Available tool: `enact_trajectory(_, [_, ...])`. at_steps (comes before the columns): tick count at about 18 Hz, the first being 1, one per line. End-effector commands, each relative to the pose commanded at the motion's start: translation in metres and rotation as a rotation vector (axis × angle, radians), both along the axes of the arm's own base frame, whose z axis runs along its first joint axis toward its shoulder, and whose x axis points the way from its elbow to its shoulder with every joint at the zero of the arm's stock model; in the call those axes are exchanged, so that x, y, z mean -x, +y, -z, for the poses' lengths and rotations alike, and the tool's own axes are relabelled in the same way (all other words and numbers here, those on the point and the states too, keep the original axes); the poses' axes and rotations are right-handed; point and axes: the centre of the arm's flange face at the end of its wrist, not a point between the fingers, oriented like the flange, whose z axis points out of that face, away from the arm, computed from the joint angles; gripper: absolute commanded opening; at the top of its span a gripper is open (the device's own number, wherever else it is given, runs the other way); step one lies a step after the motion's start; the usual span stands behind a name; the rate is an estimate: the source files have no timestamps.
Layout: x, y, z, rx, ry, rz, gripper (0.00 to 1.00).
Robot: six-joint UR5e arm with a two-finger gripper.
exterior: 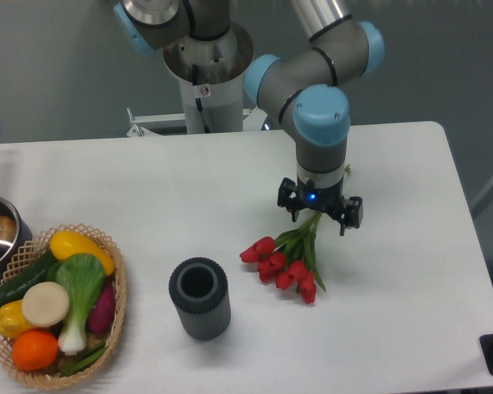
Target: Pick up the flowers from the table
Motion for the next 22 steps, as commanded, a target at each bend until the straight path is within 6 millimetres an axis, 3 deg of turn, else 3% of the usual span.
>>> enact_trajectory(7, [-0.006, 0.012, 0.032, 0.03, -0.043, 0.04, 1.0])
enact_trajectory(12, [-0.007, 0.013, 0.043, 0.045, -0.061, 0.057, 1.0])
enact_trajectory(13, [-0.007, 0.013, 0.045, 0.05, -0.062, 0.064, 0.82])
enact_trajectory(14, [-0.008, 0.013, 0.045, 0.053, -0.064, 0.068, 0.56])
enact_trajectory(15, [-0.012, 0.012, 0.049, 0.058, -0.07, 0.062, 0.37])
enact_trajectory(17, [-0.014, 0.011, 0.049, 0.055, -0.069, 0.044, 0.06])
enact_trajectory(18, [-0.014, 0.011, 0.047, 0.053, -0.066, 0.036, 0.0])
enact_trajectory(20, [-0.015, 0.01, 0.044, 0.053, -0.063, 0.035, 0.0])
enact_trajectory(22, [-0.014, 0.011, 0.022, 0.03, -0.028, 0.034, 0.0])
